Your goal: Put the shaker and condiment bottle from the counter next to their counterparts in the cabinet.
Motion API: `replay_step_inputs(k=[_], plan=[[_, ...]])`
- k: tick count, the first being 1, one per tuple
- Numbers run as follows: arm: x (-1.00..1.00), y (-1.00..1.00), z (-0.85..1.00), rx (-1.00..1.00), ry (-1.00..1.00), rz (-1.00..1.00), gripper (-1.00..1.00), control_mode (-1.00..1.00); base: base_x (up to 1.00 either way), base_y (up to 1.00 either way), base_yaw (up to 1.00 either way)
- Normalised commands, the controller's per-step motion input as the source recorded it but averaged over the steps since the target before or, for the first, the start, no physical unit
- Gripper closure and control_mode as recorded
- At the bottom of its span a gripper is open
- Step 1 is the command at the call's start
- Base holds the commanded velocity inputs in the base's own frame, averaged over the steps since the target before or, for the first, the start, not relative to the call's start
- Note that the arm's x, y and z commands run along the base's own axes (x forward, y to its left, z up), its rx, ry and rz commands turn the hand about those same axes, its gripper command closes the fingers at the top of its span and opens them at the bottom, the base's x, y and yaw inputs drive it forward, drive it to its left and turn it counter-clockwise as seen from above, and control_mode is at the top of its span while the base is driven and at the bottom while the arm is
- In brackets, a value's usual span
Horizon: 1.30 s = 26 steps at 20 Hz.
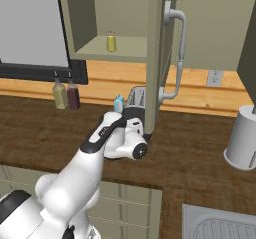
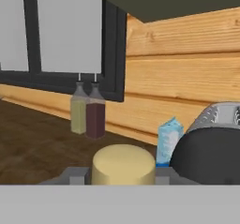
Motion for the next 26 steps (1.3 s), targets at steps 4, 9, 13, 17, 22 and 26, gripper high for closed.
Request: replay_step_inputs(k=[4,9,13,17,22,26], plan=[[-0.06,0.34,0.74,-0.02,-0.04,-0.06,1.0,-1.0,0.0,0.0,0.0],[-0.09,0.27,0.76,-0.05,-0.05,-0.07,1.0,-1.0,0.0,0.0,0.0],[-0.11,0.25,0.77,-0.06,-0.06,-0.07,1.0,-1.0,0.0,0.0,0.0],[-0.1,0.28,0.66,-0.04,-0.05,-0.06,1.0,-1.0,0.0,0.0,0.0],[-0.09,0.21,0.73,-0.02,-0.06,-0.07,1.0,-1.0,0.0,0.0,0.0],[-0.08,0.02,0.91,0.0,-0.08,-0.1,1.0,-1.0,0.0,0.0,0.0]])
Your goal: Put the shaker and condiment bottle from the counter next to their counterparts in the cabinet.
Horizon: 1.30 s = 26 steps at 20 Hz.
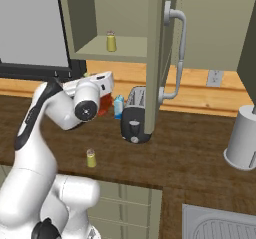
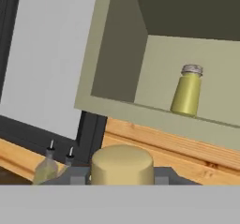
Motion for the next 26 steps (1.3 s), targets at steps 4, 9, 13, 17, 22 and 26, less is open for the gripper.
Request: replay_step_inputs(k=[4,9,13,17,22,26], plan=[[-0.15,-0.01,0.83,0.0,-0.04,-0.13,1.0,-1.0,0.0,0.0,0.0],[-0.29,-0.09,0.74,-0.04,0.0,-0.13,1.0,-1.0,0.0,0.0,0.0],[-0.37,-0.01,0.87,-0.03,-0.04,-0.11,1.0,-1.0,0.0,0.0,0.0],[-0.46,0.0,0.85,-0.04,-0.05,-0.08,1.0,-1.0,0.0,0.0,0.0],[-0.08,-0.06,0.24,0.0,-0.01,-0.03,1.0,-1.0,0.0,0.0,0.0],[0.01,-0.47,0.22,0.26,0.04,-0.03,1.0,-1.0,0.0,0.0,0.0]])
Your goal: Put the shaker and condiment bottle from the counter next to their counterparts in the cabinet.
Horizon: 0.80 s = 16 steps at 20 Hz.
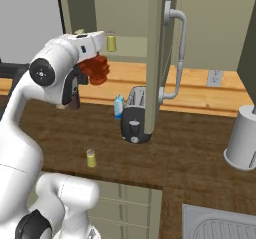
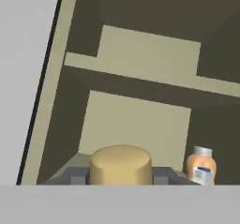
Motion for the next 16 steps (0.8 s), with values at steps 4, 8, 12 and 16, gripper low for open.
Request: replay_step_inputs(k=[4,8,12,16], plan=[[0.0,-0.56,0.65,0.43,0.05,-0.09,1.0,-1.0,0.0,0.0,0.0],[0.0,-0.31,0.76,0.31,0.03,-0.12,1.0,-1.0,0.0,0.0,0.0],[0.09,0.0,0.4,0.0,0.08,-0.08,1.0,-1.0,0.0,0.0,0.0],[0.34,-0.21,0.11,-0.04,0.16,-0.11,1.0,-1.0,0.0,0.0,0.0]])
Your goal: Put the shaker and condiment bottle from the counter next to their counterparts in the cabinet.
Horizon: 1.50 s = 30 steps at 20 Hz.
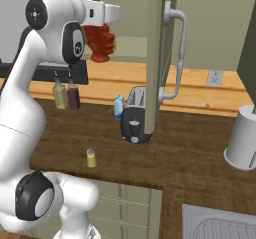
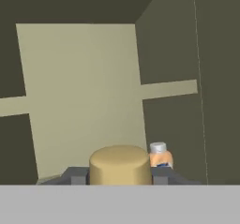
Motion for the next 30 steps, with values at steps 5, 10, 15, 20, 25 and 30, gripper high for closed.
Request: replay_step_inputs(k=[5,10,15,20,25,30], plan=[[0.06,-0.04,0.0,-0.01,0.03,-0.02,1.0,-1.0,0.0,0.0,0.0],[0.0,-0.03,-0.08,0.0,0.0,0.0,1.0,-1.0,0.0,0.0,0.0],[0.06,-0.25,-0.64,-0.19,0.0,0.0,1.0,-1.0,0.0,0.0,0.0],[0.1,-0.22,-0.39,-0.15,0.0,0.0,1.0,-1.0,0.0,0.0,0.0],[0.16,-0.1,0.22,0.02,0.0,0.0,1.0,-1.0,0.0,0.0,0.0],[0.31,-0.22,0.42,0.11,0.0,-0.01,1.0,-1.0,0.0,0.0,0.0]])
